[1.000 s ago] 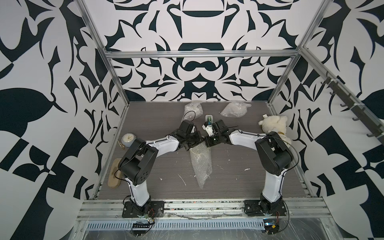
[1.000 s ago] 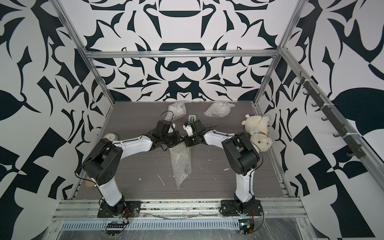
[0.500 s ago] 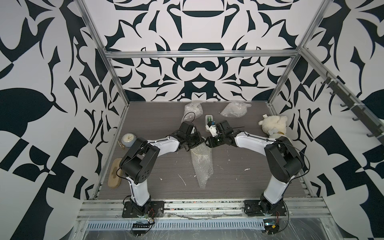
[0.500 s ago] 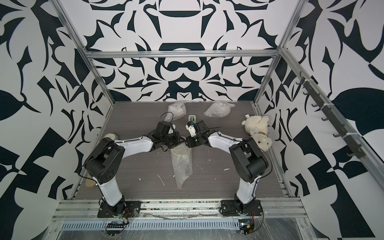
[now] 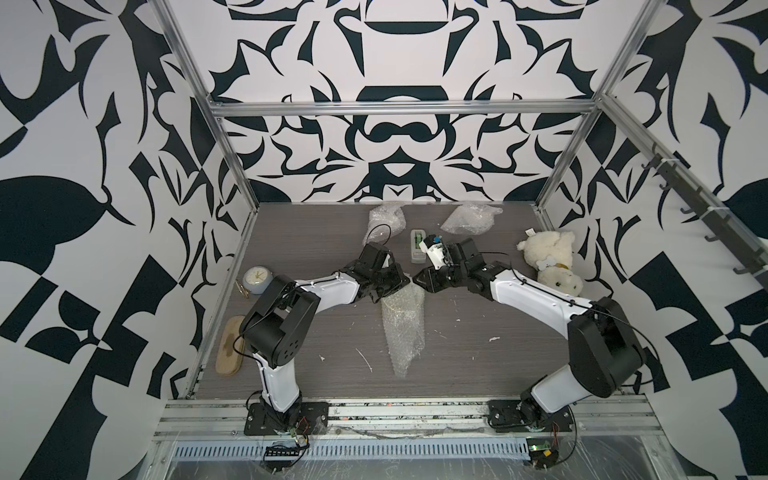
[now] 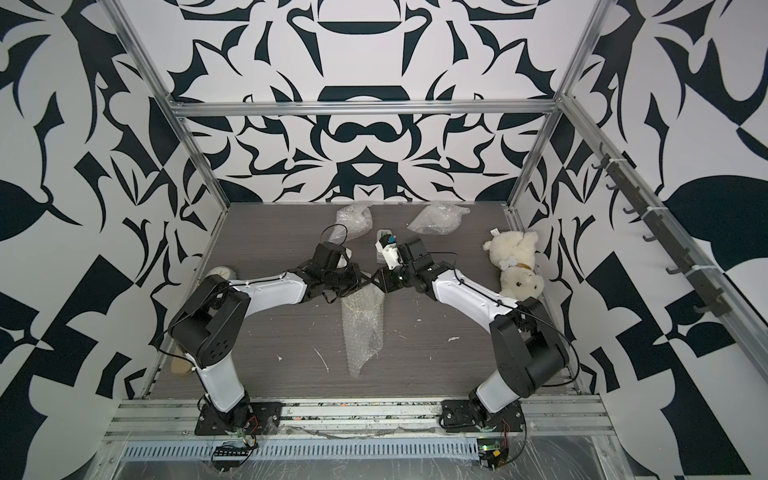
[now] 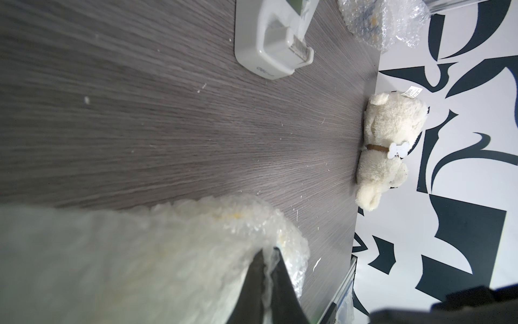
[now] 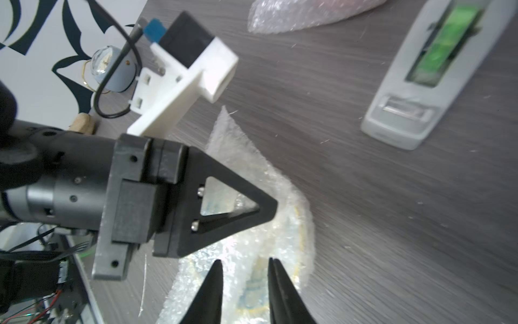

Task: Wrap bowls in bubble wrap
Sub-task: Wrap the bowl in bubble wrap.

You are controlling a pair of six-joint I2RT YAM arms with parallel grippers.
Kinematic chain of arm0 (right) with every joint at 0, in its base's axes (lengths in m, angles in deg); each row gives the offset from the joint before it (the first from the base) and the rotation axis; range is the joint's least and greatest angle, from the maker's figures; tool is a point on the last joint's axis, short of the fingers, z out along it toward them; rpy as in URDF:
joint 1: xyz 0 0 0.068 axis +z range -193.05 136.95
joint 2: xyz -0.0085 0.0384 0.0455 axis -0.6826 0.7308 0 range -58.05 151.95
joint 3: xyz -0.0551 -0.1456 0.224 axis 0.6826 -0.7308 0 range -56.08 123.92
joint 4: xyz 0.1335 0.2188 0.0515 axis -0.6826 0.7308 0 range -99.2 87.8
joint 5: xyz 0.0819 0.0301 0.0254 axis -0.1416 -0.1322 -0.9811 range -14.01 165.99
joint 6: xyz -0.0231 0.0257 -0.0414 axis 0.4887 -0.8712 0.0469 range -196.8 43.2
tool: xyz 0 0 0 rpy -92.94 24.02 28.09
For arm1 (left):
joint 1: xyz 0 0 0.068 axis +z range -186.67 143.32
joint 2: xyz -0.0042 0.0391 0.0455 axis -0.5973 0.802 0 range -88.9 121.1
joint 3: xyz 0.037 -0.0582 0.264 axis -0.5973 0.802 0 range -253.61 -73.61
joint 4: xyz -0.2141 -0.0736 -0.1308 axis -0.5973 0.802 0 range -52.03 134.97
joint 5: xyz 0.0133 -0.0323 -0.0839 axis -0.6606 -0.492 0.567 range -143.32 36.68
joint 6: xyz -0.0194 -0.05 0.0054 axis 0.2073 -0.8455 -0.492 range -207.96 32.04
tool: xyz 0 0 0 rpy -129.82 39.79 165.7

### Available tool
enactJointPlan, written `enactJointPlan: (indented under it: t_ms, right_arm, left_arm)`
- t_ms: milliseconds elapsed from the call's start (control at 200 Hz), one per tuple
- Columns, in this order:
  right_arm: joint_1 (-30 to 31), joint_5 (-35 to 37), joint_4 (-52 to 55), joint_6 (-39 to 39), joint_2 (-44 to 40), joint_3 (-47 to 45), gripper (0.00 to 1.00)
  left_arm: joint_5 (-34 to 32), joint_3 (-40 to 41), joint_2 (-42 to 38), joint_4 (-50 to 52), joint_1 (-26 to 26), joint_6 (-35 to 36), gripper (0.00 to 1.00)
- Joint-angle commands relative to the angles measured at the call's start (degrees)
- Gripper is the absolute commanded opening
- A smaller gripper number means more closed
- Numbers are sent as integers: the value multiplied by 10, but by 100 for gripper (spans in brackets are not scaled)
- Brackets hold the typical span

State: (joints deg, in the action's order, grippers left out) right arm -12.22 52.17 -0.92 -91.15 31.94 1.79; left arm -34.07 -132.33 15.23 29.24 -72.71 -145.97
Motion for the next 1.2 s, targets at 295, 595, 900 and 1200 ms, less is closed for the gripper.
enactJointPlan:
  t_ms: [295, 595, 900, 1200]
  right_arm:
    - [15, 16, -2, -10, 89, 26, 11]
    - [17, 69, 46, -12, 96, 47, 1]
    - [29, 83, 66, -10, 114, 74, 1]
    - [38, 90, 77, -5, 123, 82, 1]
  left_arm:
    - [-5, -15, -4, 18, -5, 13, 19]
    - [-93, 11, -80, 104, -4, 49, 56]
    - [-178, 92, -147, 127, -4, 65, 58]
    - [-168, 108, -111, 111, -4, 57, 65]
